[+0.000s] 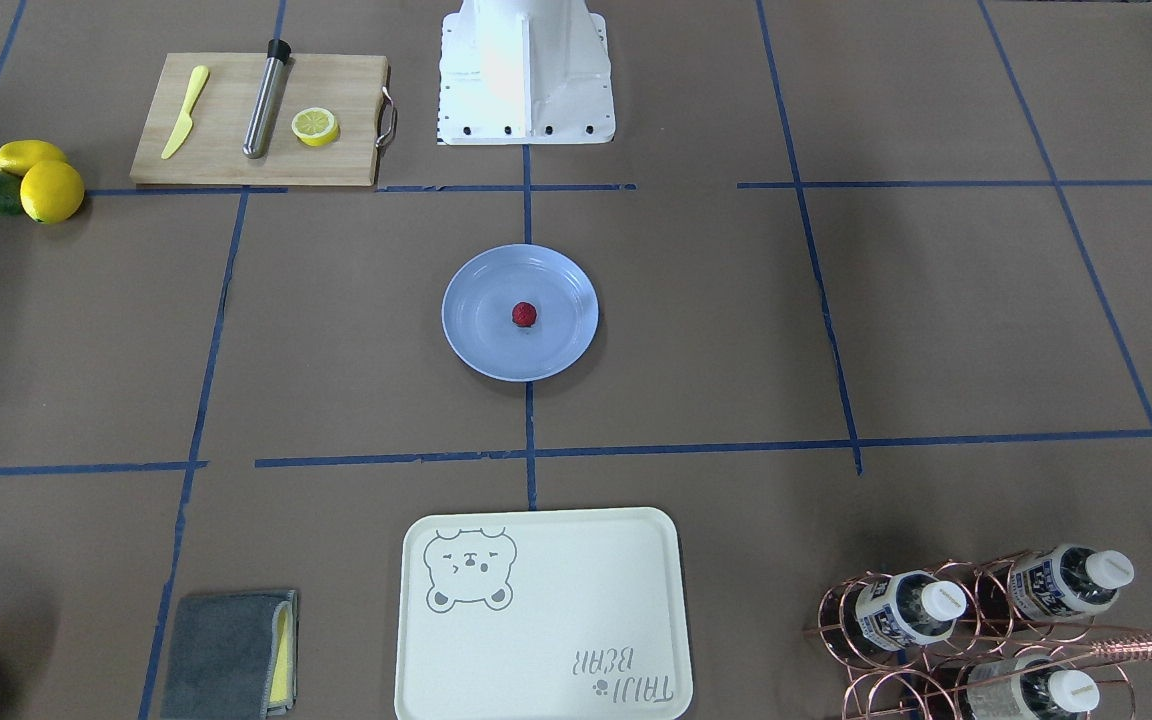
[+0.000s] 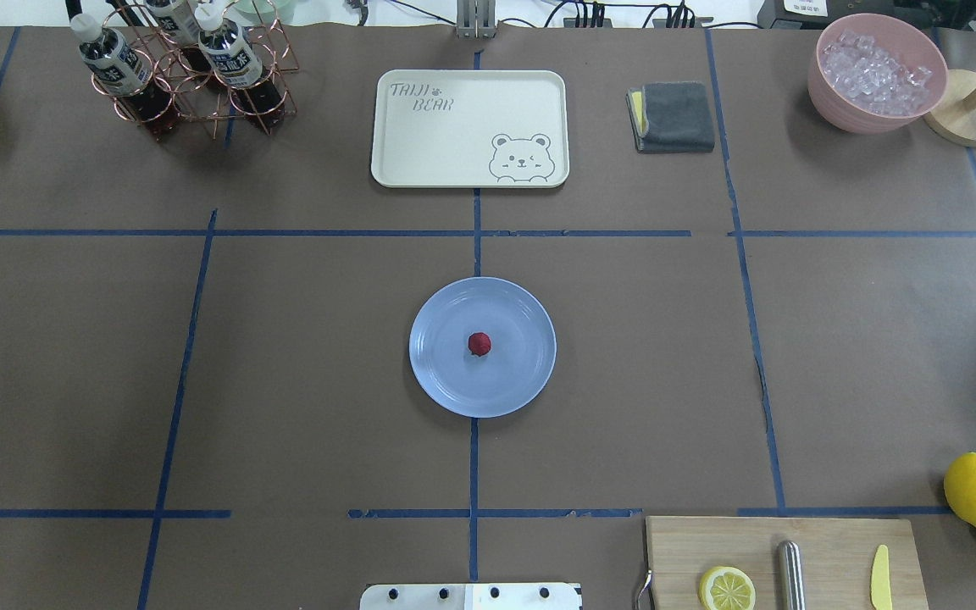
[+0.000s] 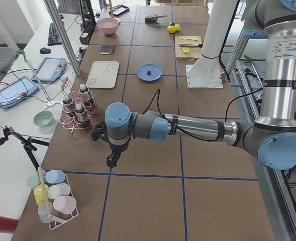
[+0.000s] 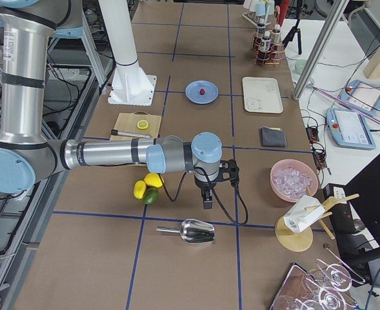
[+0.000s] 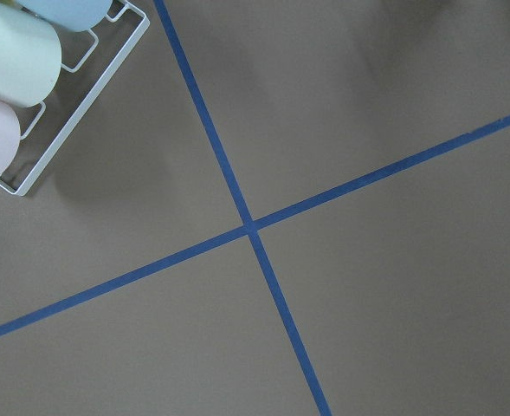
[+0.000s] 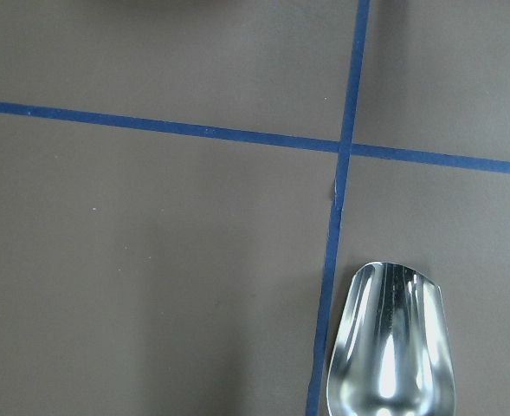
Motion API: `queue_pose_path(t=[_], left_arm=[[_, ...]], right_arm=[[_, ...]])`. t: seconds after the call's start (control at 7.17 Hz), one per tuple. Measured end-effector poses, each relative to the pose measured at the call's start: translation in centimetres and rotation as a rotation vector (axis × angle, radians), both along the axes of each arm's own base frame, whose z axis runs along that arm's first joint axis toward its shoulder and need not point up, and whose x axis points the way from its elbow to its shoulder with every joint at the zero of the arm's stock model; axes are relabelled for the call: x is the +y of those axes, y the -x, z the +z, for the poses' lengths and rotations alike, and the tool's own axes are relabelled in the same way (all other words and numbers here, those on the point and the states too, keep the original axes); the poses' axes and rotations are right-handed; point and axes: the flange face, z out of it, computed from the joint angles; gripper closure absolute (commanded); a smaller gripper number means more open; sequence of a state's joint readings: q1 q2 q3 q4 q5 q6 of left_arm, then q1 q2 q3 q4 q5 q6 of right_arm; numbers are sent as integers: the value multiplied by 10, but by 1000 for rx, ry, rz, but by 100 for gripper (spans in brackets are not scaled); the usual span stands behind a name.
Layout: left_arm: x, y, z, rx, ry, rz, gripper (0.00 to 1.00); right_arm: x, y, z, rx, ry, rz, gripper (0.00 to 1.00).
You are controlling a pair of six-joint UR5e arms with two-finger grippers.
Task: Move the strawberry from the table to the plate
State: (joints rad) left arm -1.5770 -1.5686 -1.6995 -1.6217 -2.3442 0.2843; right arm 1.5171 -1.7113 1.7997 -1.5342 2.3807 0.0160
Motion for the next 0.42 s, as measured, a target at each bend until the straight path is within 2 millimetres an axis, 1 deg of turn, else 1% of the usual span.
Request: queue_pose_path(t=[0.42], left_arm=[[1,0,1,-5,0,0,0]], right_arm=[[2,0,14,5,37,3,0]])
